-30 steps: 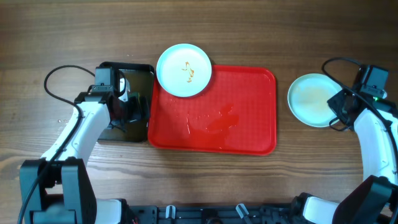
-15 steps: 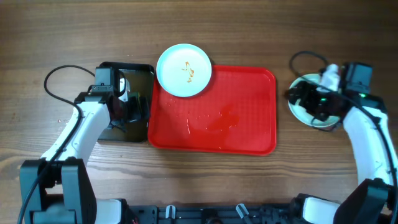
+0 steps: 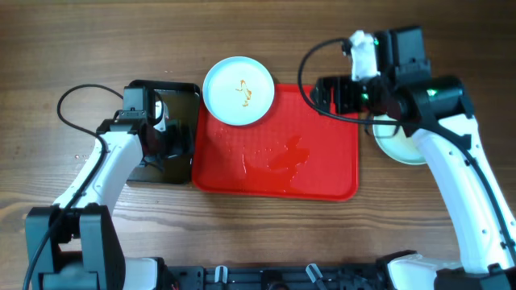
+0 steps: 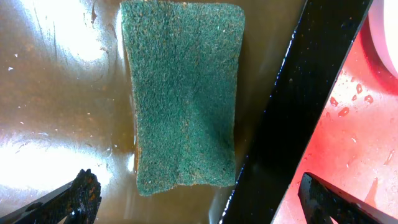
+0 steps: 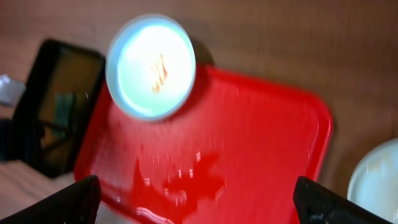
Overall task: Clean dirty plates on tray and stack at the side
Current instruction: 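Move the right gripper to grasp the rim of the last plate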
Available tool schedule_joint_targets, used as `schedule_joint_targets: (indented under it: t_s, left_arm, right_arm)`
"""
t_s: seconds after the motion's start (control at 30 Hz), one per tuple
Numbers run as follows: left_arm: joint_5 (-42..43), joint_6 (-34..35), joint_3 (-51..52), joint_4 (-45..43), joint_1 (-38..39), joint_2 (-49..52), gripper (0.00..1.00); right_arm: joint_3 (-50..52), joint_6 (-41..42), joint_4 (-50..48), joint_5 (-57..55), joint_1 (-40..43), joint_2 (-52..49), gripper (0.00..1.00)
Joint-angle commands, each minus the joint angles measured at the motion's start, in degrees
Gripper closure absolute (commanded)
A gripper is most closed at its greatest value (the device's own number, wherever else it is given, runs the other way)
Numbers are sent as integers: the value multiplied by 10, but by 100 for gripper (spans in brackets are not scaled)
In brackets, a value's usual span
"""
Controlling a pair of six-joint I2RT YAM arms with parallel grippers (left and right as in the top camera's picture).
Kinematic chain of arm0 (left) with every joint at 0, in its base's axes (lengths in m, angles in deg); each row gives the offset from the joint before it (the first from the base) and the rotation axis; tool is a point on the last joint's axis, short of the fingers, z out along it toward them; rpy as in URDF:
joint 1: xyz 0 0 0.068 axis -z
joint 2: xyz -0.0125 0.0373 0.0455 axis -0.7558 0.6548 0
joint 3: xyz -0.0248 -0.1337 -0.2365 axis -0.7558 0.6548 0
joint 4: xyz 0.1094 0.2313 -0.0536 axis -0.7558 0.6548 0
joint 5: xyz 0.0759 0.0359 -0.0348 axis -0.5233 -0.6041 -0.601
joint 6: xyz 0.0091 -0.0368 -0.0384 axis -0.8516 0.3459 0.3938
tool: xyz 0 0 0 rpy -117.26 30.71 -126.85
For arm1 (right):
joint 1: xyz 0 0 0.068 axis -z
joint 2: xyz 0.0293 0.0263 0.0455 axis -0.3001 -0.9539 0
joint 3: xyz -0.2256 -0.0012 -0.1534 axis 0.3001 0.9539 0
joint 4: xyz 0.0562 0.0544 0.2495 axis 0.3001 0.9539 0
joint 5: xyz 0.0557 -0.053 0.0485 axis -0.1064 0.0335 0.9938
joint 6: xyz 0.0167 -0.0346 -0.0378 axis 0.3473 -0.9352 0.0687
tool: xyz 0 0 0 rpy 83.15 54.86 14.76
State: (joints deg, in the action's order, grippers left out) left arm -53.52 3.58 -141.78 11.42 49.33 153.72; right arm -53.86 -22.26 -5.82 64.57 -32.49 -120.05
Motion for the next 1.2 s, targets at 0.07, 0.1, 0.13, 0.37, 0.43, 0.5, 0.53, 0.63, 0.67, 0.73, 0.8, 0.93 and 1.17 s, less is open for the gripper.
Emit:
schedule_joint_targets:
  t_s: [0.07, 0.1, 0.13, 0.37, 0.43, 0.5, 0.53, 0.63, 0.67, 0.73, 0.8, 0.93, 1.17]
  left_arm:
    - [7, 5, -6, 0, 0, -8, 0]
    - [7, 5, -6, 0, 0, -8, 0]
    - [7, 5, -6, 0, 0, -8, 0]
    - [7, 5, -6, 0, 0, -8, 0]
    - [7, 5, -6, 0, 0, -8, 0]
    - [7, 5, -6, 0, 0, -8, 0]
    - [7, 5, -6, 0, 0, -8, 0]
    - [7, 5, -6, 0, 0, -8, 0]
    - [7, 5, -6, 0, 0, -8, 0]
    - [7, 5, -6, 0, 0, -8, 0]
    - [7, 5, -6, 0, 0, -8, 0]
    - [7, 5, -6, 0, 0, -8, 0]
    - [7, 5, -6, 0, 0, -8, 0]
  right_arm:
    - [-20, 74, -110, -1, -28, -91, 1]
    - [-20, 81, -122, 2, -32, -113, 0]
    - [-20, 87, -127, 4, -35, -131, 1]
    - [-19, 187, -180, 29, -64, -291, 15]
    - [-19, 220, -193, 29, -67, -315, 17]
    - [-19, 243, -212, 30, -73, -337, 26]
    - [-19, 244, -219, 30, -75, -344, 28]
    - [-19, 255, -241, 29, -87, -366, 32]
    - [-19, 255, -247, 29, -91, -371, 32]
    - [-19, 256, -256, 29, -96, -379, 35]
    - [-19, 260, -256, 24, -98, -386, 46]
    - [5, 308, -265, -2, -101, -390, 53]
    - [18, 314, -273, -1, -102, -390, 72]
